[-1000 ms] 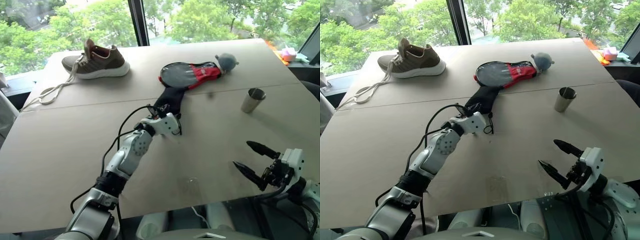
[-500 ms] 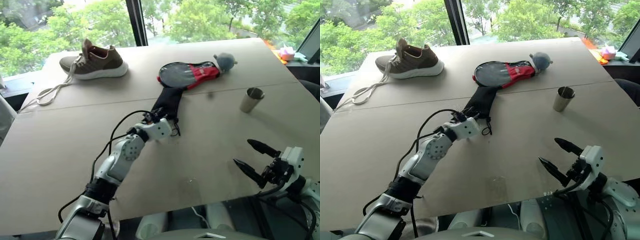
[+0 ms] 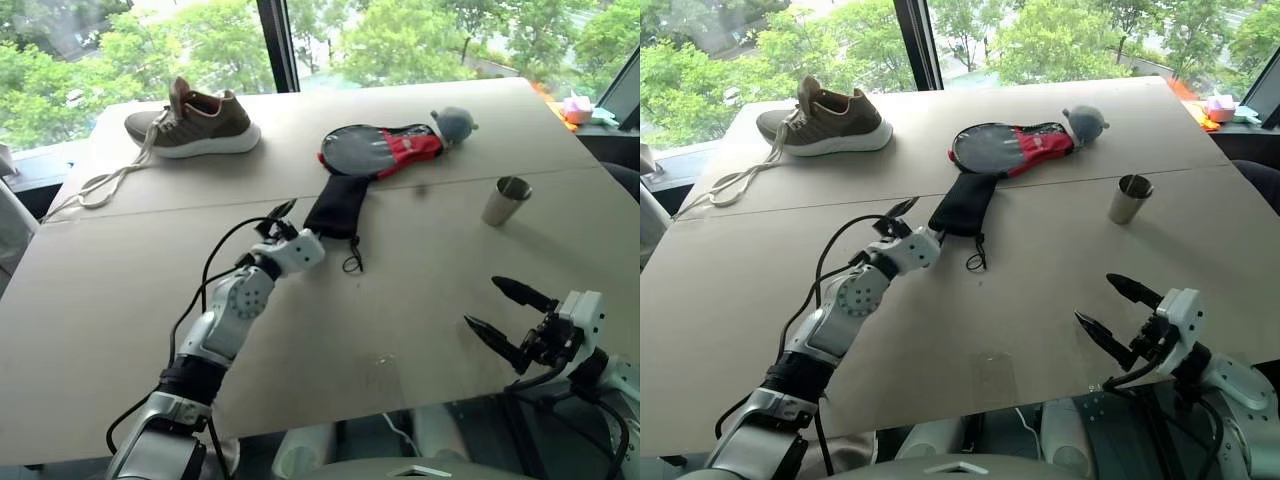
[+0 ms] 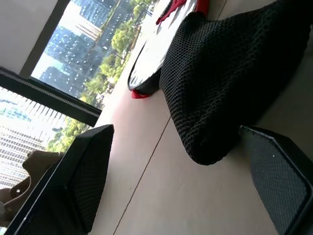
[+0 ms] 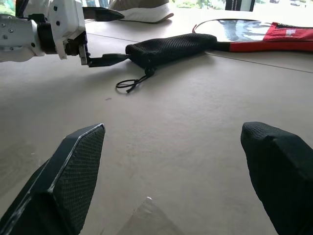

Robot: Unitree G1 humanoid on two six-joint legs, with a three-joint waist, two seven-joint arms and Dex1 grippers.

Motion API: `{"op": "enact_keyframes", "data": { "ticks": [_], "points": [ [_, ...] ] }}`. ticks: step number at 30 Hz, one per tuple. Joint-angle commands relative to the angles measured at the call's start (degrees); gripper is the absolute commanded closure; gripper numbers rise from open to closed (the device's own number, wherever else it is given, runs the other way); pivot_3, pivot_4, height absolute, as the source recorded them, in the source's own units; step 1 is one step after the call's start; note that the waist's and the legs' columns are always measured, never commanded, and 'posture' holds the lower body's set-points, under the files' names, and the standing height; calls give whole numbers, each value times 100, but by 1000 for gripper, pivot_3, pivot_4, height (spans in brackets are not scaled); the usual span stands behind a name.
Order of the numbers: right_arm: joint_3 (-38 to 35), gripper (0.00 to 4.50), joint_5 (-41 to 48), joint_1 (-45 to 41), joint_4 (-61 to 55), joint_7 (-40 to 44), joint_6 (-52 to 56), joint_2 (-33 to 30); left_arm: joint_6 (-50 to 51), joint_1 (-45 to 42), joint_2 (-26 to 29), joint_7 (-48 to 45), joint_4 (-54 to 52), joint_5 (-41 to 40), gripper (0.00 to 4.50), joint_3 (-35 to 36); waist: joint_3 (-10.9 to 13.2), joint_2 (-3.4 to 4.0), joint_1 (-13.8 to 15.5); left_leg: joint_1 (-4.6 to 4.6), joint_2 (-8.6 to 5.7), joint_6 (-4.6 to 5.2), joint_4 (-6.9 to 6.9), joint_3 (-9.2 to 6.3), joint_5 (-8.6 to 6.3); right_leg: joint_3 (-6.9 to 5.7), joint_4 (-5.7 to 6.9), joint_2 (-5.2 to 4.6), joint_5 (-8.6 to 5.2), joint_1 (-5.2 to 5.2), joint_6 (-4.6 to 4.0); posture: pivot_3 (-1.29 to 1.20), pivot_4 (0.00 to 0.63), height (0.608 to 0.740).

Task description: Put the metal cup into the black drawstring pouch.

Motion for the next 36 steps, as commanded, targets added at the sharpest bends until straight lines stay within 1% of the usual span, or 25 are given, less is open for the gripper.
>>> {"op": "enact_keyframes", "data": {
  "ticks": [1,6,11,12,13,14,19,20,21,26,28,30,33,34,36],
  "points": [
    [-71,0,29,12,-170,-33,-85,5,-162,-124,-24,168,185,-92,254,130,0,0,-12,0,0,0,-1,0,0,0,0,0,2,-1,-4,0,150,740],
    [-39,0,-17,78,-191,-89,-141,69,-227,-347,-95,303,543,-96,254,88,0,0,-5,0,0,0,-2,2,0,2,-1,1,4,-2,-7,0,150,740],
    [-13,0,-55,118,-207,-130,-179,121,-256,-632,-310,448,902,-154,254,70,0,0,-1,0,-1,0,0,0,0,0,1,0,4,0,-5,0,150,740],
    [-12,0,-61,122,-207,-133,-182,127,-249,-685,-362,461,952,-192,767,87,0,-1,-1,1,-1,0,0,1,0,1,1,0,4,0,-5,0,150,740],
    [-11,0,-67,124,-206,-137,-184,130,-251,-748,-412,465,985,-218,942,95,0,-1,-3,0,-2,0,1,1,0,1,1,1,4,0,-5,0,150,740],
    [-12,0,-72,126,-206,-140,-186,130,-254,-809,-453,451,1012,-239,1280,94,0,-1,-3,0,-2,0,1,1,0,1,1,1,5,0,-5,0,150,740],
    [-46,0,-71,112,-191,-146,-195,113,-250,-1026,-514,401,1168,-299,3592,93,0,-1,-5,-1,-3,0,0,0,0,1,0,1,5,-1,-6,0,150,740],
    [-47,0,-74,107,-188,-151,-199,111,-229,-1063,-523,376,1161,-328,4129,105,0,-1,-6,0,-3,-1,0,1,0,1,0,1,5,-1,-6,0,150,740],
    [-49,0,-75,97,-183,-159,-199,109,-215,-1092,-526,347,1141,-354,4476,110,0,-1,-6,-1,-3,0,0,2,0,2,1,1,5,-1,-6,0,150,740],
    [-119,0,-161,-131,-140,-384,-206,130,-6,-1122,-560,-68,915,-656,4476,144,0,-1,-10,0,-3,0,1,1,0,2,2,1,5,-1,-6,0,150,740],
    [-226,0,-324,-395,-146,-739,-160,126,353,-1083,-607,-478,663,-936,4476,181,0,-2,-11,0,-3,-1,1,1,1,2,2,1,6,-1,-6,0,150,740],
    [-363,0,-695,-809,-144,-1282,9,-5,1050,-1052,-787,-869,273,-1444,4476,367,1,-1,-14,-1,-4,-1,4,2,1,2,4,1,6,-1,-5,0,150,740],
    [-497,0,-1074,-1359,-147,-1761,588,-468,2482,-1034,-1227,-1196,-379,-2300,4476,775,0,-2,-5,-3,-8,-1,10,6,2,7,5,-2,8,-1,-2,0,150,740],
    [-488,0,-1406,-1643,-57,-1955,889,-783,3048,-1058,-1371,-1276,-664,-2571,4476,877,-1,-4,2,-5,-9,-2,10,4,2,6,4,-2,8,-1,-1,0,150,740],
    [-401,0,-1818,-2268,280,-2084,1197,-1283,3790,-1107,-1538,-1392,-1116,-2911,4476,949,0,-3,-13,-10,-10,-5,10,2,4,2,4,0,9,-3,-2,0,150,740]
  ]
}}
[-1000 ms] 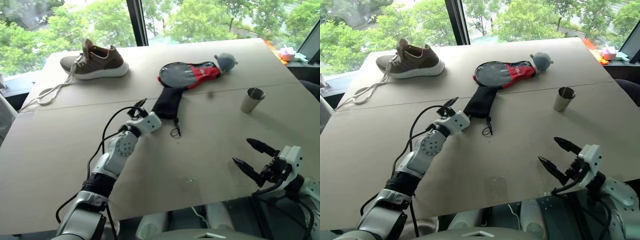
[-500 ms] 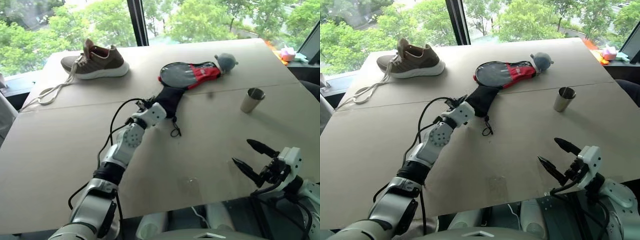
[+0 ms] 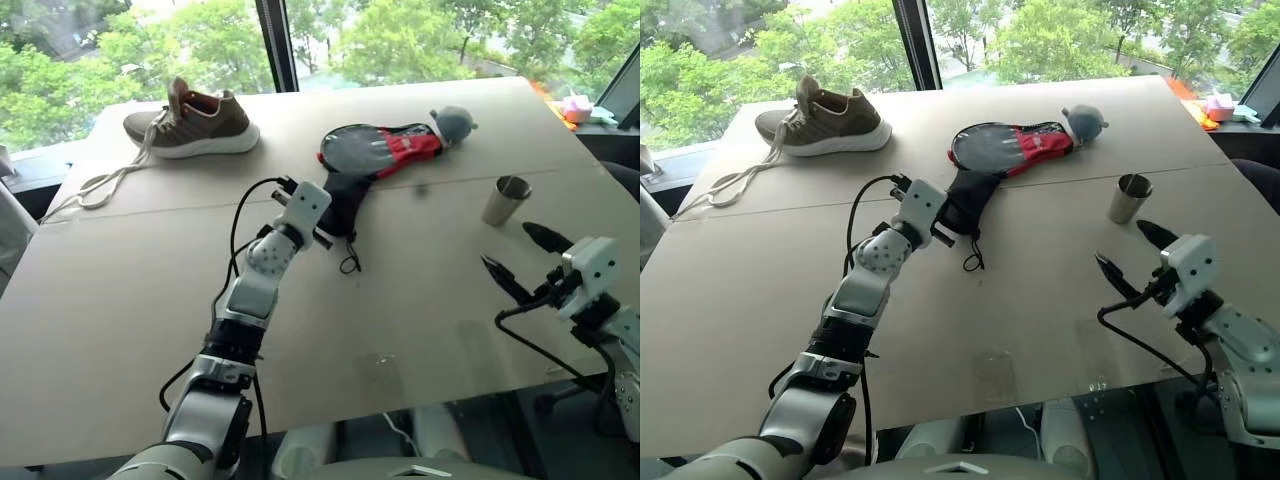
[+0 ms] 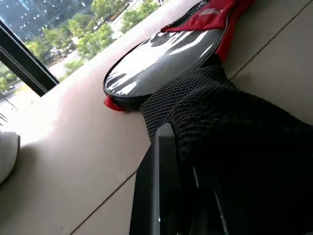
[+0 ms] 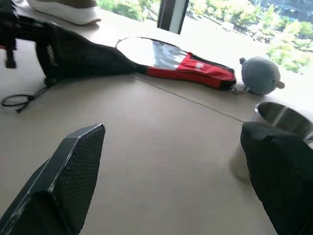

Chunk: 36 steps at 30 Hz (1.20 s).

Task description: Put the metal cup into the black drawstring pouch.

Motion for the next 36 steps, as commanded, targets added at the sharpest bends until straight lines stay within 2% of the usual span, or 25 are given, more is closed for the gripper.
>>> {"op": "enact_keyframes", "data": {
  "ticks": [1,6,11,20,29,30,33,36],
  "points": [
    [-39,0,-516,-819,378,-226,492,-620,1129,-146,-205,-192,-869,-620,4476,181,2,-3,-17,-1,-4,-15,-2,2,9,3,0,-2,0,-3,0,0,150,740],
    [689,0,-865,-1896,1450,432,581,-1145,2086,-396,-437,-100,-1232,-1075,4476,359,1,-7,-9,1,0,-19,-3,11,12,-8,-4,5,0,3,-3,0,150,740],
    [1498,0,-1177,-2931,2576,1168,413,-1184,2673,-598,-501,-51,-1345,-1337,4476,419,4,-9,-17,0,-2,-21,-1,13,13,7,-10,1,1,3,-2,0,150,740],
    [2196,0,-1607,-3682,3681,1829,272,-1082,2977,-553,-374,-210,-1695,-1659,4476,353,4,-10,-4,-9,-2,-25,-5,6,14,9,-12,0,2,-9,-2,0,150,740],
    [2118,4298,-1721,-3598,3538,2025,361,-1180,3011,-598,-362,-134,-1696,-1869,4500,463,4,-8,-8,-13,-2,-26,-4,7,14,11,-11,-1,2,-13,-3,0,150,740],
    [2076,4426,-1726,-3573,3497,1999,334,-1181,3061,-611,-382,-121,-1702,-1916,4500,498,3,-10,-8,-12,-2,-26,-4,7,14,11,-10,-1,2,-13,-3,0,150,740],
    [1944,4426,-1750,-3469,3174,1873,200,-1225,3230,-660,-442,-78,-1727,-2082,4500,578,4,-10,-11,-13,-2,-26,-4,7,14,11,-10,-1,2,-14,-3,0,150,740],
    [1647,4426,-1265,-3365,2150,1824,539,-1055,3369,-698,-447,-60,-1781,-2172,4500,547,5,-9,-26,-15,-1,-27,-5,7,14,12,-9,0,2,-18,-2,0,150,740]
  ]
}}
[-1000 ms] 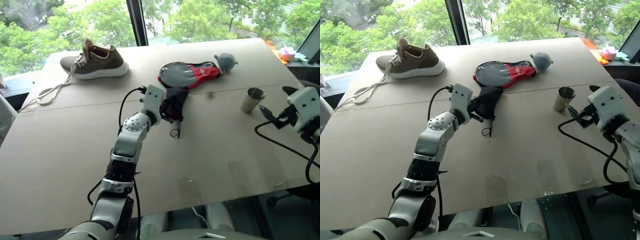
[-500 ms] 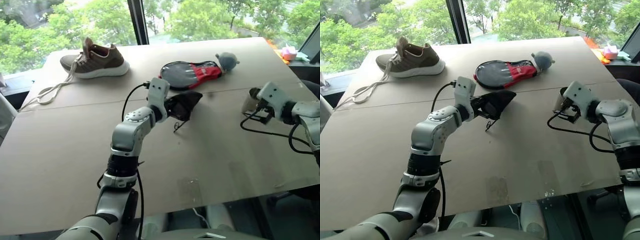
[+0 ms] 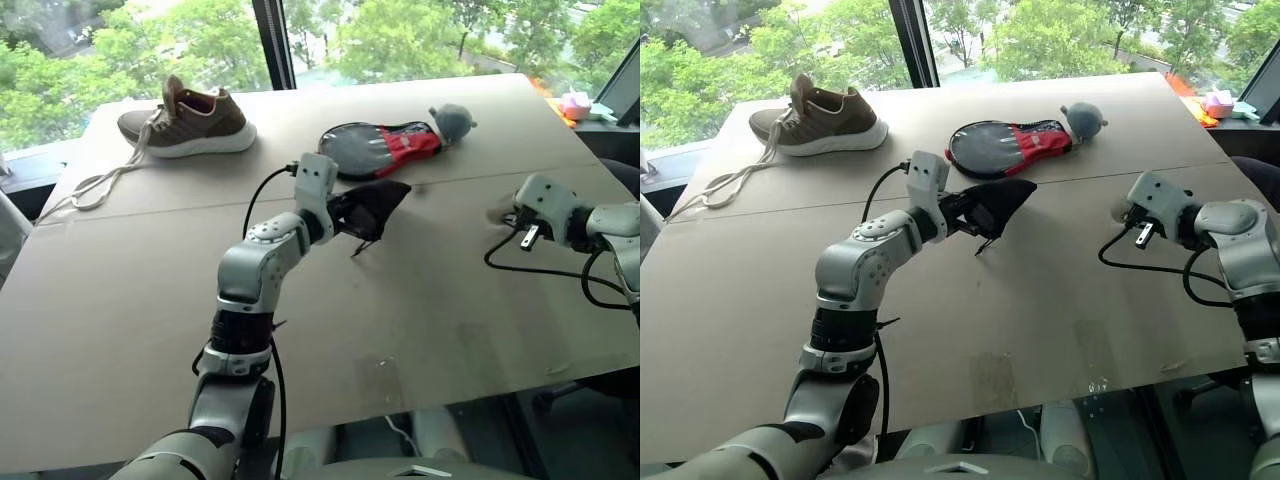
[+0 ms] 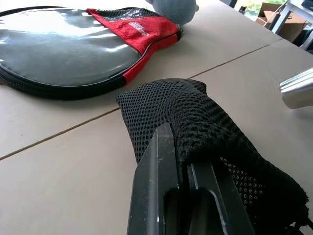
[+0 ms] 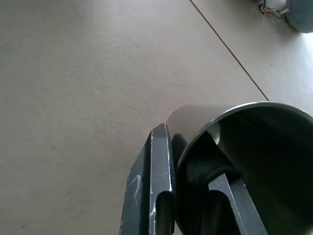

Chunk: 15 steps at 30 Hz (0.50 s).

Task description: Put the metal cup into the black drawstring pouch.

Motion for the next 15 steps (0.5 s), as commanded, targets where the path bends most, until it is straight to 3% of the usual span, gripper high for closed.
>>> {"op": "enact_keyframes", "data": {
  "ticks": [1,5,7,11,15],
  "points": [
    [-686,4426,964,-10,-1608,-48,626,256,151,-195,-22,45,-308,-181,4500,6,0,-1,-14,-1,0,0,0,0,0,0,0,0,0,-1,0,0,150,740],
    [-1134,4426,2932,5,-3782,-407,2264,969,405,-366,-162,98,-194,-420,4500,136,0,-2,-6,-9,4,-1,1,-10,-1,-5,2,1,0,-5,0,0,150,740],
    [-1151,4426,3475,-5,-4385,-742,2847,1210,481,-419,-188,125,-140,-483,4500,142,0,-2,16,-13,4,-1,3,-20,-1,-12,2,0,0,-6,0,0,150,740],
    [-296,4426,3274,444,-5199,-860,3068,1136,674,-621,-339,268,23,-551,4500,165,-1,-3,53,-22,-6,0,5,-32,-1,-22,1,-6,0,-6,0,0,150,740],
    [42,4426,2956,751,-5245,-852,2812,973,880,-866,-496,391,250,-730,4500,403,1,-6,26,-29,-19,1,9,-32,-1,-21,0,-11,3,-11,6,0,150,740]
  ]
}}
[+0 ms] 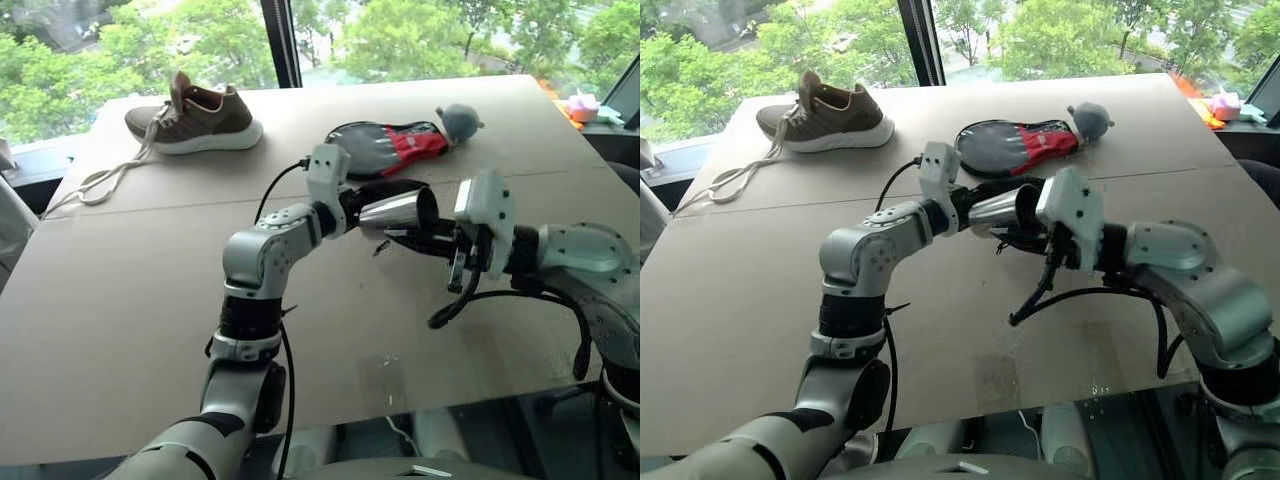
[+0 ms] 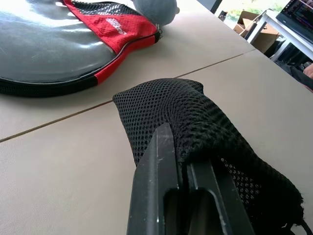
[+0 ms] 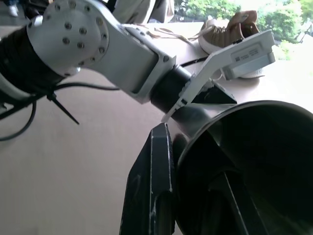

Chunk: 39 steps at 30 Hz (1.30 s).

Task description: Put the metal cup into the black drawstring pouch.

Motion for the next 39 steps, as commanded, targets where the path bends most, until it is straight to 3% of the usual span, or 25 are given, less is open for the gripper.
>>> {"op": "enact_keyframes", "data": {
  "ticks": [1,9,15,20,27,39],
  "points": [
    [202,4426,-191,53,-150,-51,-210,2,173,-399,-207,48,4,-356,4500,220,1,-1,-8,-2,1,0,0,0,0,0,1,1,0,-3,0,0,150,740],
    [930,4426,-1161,85,129,-621,-647,363,880,-642,-568,454,46,-903,4500,873,0,-1,-37,-29,6,-14,1,1,8,2,13,8,1,-41,-1,0,150,740],
    [618,4426,-1691,155,625,-1246,-1121,835,1129,-558,-518,587,-70,-1078,4500,985,0,-1,2,-34,3,-19,1,-5,11,1,13,7,2,-44,-2,0,150,740],
    [242,4426,-1641,319,798,-1679,-1295,1335,1001,-490,-457,586,-90,-1089,4500,904,-1,-2,-13,-39,-3,-19,0,-13,11,-1,10,7,2,-46,-2,0,150,740],
    [236,4426,-2056,364,1350,-2078,-1839,1776,1185,-486,-581,482,-110,-1468,4500,1020,-1,-2,-21,-40,-8,-21,-1,-8,13,2,16,8,2,-53,-3,0,150,740],
    [1448,4426,-3856,274,2301,-1514,-4060,1103,1365,-568,-642,427,-86,-2311,4500,1398,-2,-1,-42,-39,-11,-22,-1,-4,14,4,14,9,2,-53,-3,0,150,740]
  ]
}}
